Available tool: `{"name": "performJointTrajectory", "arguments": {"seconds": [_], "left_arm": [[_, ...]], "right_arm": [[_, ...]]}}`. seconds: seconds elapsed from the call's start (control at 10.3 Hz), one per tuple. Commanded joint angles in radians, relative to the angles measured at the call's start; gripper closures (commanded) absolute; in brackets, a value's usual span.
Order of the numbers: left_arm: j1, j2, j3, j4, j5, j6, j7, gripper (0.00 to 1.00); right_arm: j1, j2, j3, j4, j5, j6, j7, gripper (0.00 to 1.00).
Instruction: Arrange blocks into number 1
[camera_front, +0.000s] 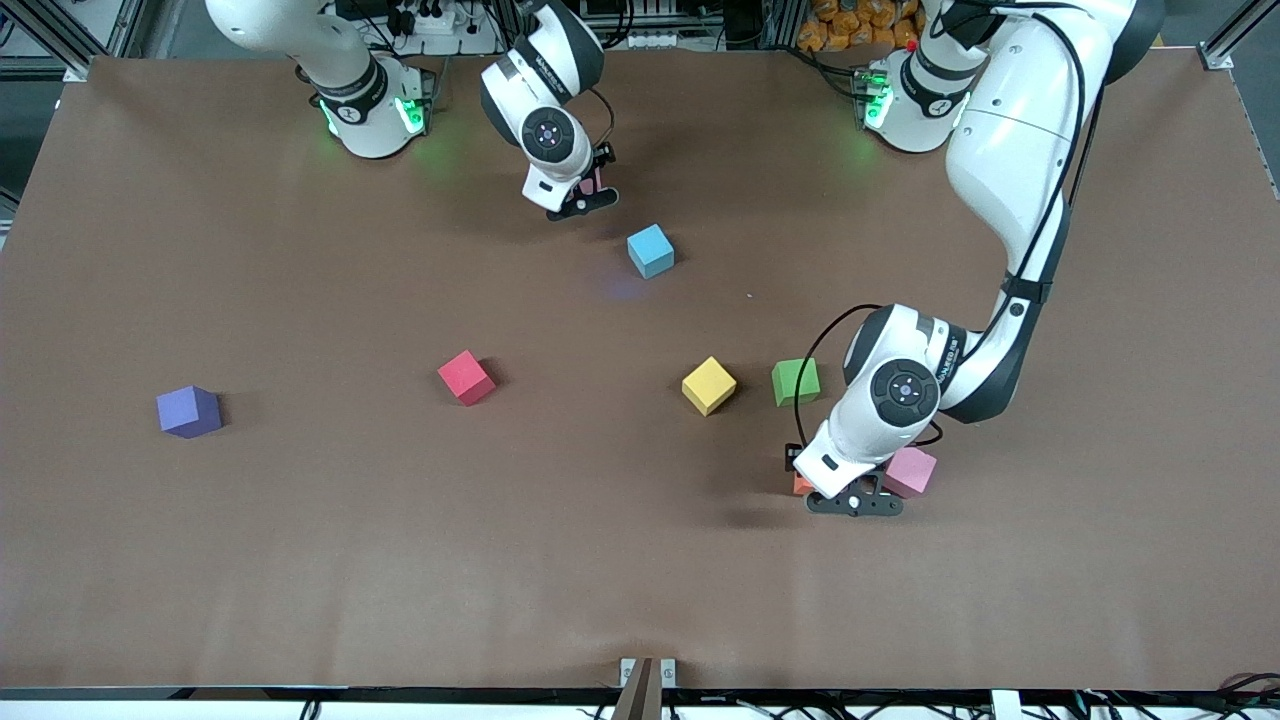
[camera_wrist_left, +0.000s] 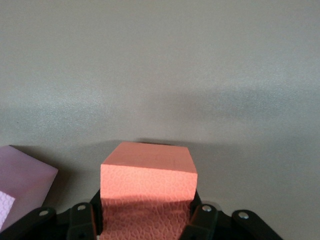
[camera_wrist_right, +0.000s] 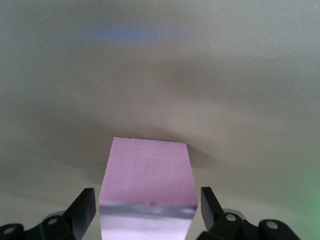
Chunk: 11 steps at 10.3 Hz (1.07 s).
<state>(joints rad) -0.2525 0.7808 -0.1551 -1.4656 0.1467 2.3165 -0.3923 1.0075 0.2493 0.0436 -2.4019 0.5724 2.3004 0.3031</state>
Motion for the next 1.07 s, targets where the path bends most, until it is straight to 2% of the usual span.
{"name": "performJointTrajectory", "arguments": {"seconds": [0.0, 0.19, 0.48, 0.68, 0.87, 0.97], "left_arm": [[0.001, -0.025, -0.003, -0.013, 0.022, -0.017, -0.028, 1.0], [0.002, -0.025, -0.003, -0.013, 0.019, -0.017, -0.028, 1.0], [0.009, -0.046, -0.006, -0.013, 0.013, -0.019, -0.026, 1.0], [0.012, -0.055, -0.009, -0.01, 0.01, -0.019, -0.026, 1.0], [0.015, -0.063, -0.012, -0.01, 0.011, -0.019, -0.023, 1.0], [0.01, -0.069, -0.015, -0.013, 0.01, -0.02, -0.023, 1.0]], "right_arm": [[0.014, -0.001, -0.002, -0.01, 0.026, 0.016, 0.005, 0.28], [0.002, -0.002, -0.005, -0.002, 0.023, 0.017, 0.005, 0.35], [-0.056, -0.005, -0.019, 0.039, -0.006, 0.016, -0.01, 0.35], [-0.063, 0.004, -0.074, 0.105, -0.089, 0.002, -0.01, 0.34], [-0.061, 0.025, -0.111, 0.154, -0.089, -0.045, 0.032, 0.33], [-0.058, 0.027, -0.117, 0.167, -0.088, -0.056, 0.15, 0.32]]}}
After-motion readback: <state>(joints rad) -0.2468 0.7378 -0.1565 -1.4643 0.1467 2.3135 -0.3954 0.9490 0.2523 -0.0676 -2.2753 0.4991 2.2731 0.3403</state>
